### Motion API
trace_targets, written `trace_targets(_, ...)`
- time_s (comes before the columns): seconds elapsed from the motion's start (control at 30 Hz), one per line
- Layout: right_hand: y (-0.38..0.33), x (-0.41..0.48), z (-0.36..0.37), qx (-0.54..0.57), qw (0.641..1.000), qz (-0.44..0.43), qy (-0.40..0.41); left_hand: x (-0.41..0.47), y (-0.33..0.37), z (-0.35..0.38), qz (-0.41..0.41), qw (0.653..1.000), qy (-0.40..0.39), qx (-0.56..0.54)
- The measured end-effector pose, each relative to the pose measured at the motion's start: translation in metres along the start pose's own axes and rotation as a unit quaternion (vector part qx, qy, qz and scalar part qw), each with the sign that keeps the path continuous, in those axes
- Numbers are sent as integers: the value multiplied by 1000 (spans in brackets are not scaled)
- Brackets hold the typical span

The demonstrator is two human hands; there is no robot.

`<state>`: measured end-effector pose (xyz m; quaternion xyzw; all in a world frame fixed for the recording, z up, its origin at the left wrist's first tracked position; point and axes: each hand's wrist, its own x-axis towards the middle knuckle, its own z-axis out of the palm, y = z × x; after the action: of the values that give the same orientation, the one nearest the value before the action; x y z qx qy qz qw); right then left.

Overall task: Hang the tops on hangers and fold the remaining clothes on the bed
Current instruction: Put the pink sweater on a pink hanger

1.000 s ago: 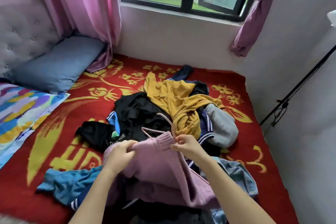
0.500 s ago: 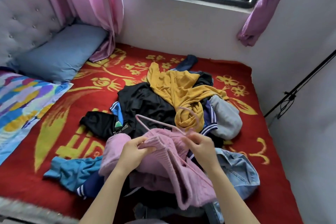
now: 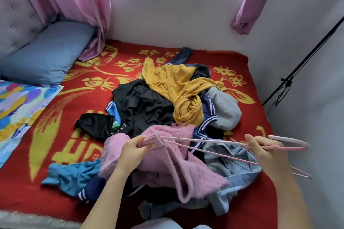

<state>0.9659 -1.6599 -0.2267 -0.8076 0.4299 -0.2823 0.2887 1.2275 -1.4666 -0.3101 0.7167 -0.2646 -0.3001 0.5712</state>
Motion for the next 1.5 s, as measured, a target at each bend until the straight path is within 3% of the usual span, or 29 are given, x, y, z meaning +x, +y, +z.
trace_targets(0.13, -7, -5, -5, -37, 999, 7, 26, 0, -4, 0, 15, 1000, 9, 13)
trace_targets(0.4, -5, -7, -14, 61, 997, 44, 15, -1, -12, -2, 24, 999, 35, 16)
trace_targets(0.67, 1, -5, -11, 62, 996, 68, 0, 1, -13, 0, 28, 999, 29, -21)
trace_targets(0.97, -6, 3, -2, 43, 993, 93, -59, 13, -15, -1, 57, 996, 4, 63)
trace_targets(1.3, -13, 20, -6, 65, 980, 118, -144, 12, 10, 4, 173, 965, -80, 181)
trace_targets(1.4, -17, 20, 12, 97, 975, 125, -155, 8, 22, 14, 232, 945, -88, 214)
trace_targets(1.5, -29, 14, 40, 121, 973, 118, -157, 10, 30, 24, 323, 903, -56, 278)
